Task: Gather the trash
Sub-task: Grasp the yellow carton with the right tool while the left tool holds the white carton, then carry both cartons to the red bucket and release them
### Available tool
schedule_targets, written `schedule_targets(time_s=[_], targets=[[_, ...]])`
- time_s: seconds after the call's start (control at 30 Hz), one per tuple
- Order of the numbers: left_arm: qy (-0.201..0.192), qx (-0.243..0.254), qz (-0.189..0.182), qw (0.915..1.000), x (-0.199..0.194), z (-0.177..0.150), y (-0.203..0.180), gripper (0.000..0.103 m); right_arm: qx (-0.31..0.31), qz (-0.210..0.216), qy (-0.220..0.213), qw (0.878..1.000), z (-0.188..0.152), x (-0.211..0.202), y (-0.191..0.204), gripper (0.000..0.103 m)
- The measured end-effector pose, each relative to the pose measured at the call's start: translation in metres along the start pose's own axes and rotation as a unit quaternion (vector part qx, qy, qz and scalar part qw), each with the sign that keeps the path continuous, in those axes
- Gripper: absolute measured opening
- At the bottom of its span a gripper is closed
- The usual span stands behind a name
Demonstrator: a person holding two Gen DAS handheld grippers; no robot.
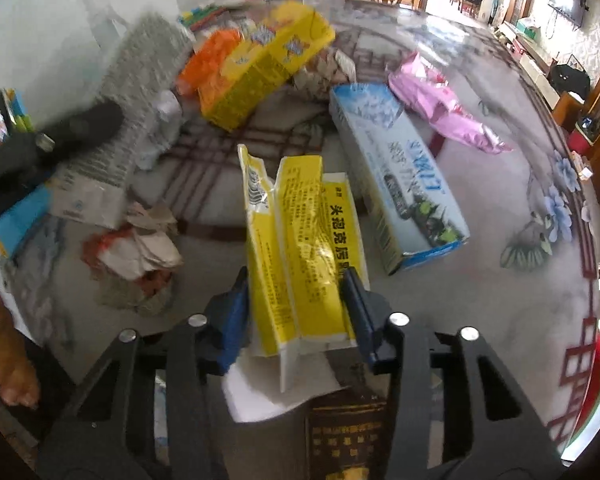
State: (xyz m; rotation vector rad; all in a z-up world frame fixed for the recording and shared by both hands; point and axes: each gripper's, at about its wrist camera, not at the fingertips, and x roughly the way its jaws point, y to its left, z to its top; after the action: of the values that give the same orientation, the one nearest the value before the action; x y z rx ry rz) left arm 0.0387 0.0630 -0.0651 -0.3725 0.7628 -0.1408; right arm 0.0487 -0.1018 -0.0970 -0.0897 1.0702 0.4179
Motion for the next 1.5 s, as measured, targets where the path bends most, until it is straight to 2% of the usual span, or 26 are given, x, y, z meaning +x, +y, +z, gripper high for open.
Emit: schedule_targets(time_s=[0.23,0.53,0.7,0.87,0.93,1.03,1.13,1.2,1.4,1.5], targets=[[-0.006,0.006,-0.005,1.0000,-0.001,-0.001,-0.004,0.051,0.041,0.049,-0.064,0.996,-0.007,-0.056,-0.019,0.044],[-0.007,0.036,0.010,0.9993,0.003,-0.004,-0.014,0.051,0.120,0.047,-0.119,0.984,-0.039,-0.115,-0.069,0.044],[0.003,0.072,0.024,0.9971,0.005,-0.009,-0.031,0.051,0.180,0.031,-0.154,0.971,-0.062,-0.146,-0.116,0.044],[-0.014,0.095,0.019,0.9952,-0.009,-0.011,-0.062,0.051,0.243,0.028,-0.184,0.952,-0.088,-0.171,-0.161,0.044],[-0.008,0.105,-0.004,0.9945,-0.010,-0.013,-0.081,0.051,0.267,0.034,-0.197,0.943,-0.096,-0.180,-0.177,0.044],[0.009,0.114,-0.057,0.9917,-0.004,-0.016,-0.115,0.051,0.285,0.029,-0.213,0.934,-0.105,-0.190,-0.194,0.044],[0.041,0.127,-0.118,0.9840,0.012,-0.022,-0.155,0.051,0.310,0.024,-0.228,0.923,-0.118,-0.200,-0.215,0.044],[0.063,0.146,-0.155,0.9750,0.024,-0.029,-0.187,0.051,0.327,0.018,-0.234,0.916,-0.128,-0.205,-0.229,0.044],[0.128,0.215,-0.212,0.9447,0.062,-0.055,-0.274,0.051,0.390,-0.021,-0.234,0.891,-0.176,-0.211,-0.277,0.045],[0.159,0.214,-0.243,0.9327,0.079,-0.059,-0.302,0.051,0.422,-0.037,-0.228,0.877,-0.202,-0.209,-0.297,0.045]])
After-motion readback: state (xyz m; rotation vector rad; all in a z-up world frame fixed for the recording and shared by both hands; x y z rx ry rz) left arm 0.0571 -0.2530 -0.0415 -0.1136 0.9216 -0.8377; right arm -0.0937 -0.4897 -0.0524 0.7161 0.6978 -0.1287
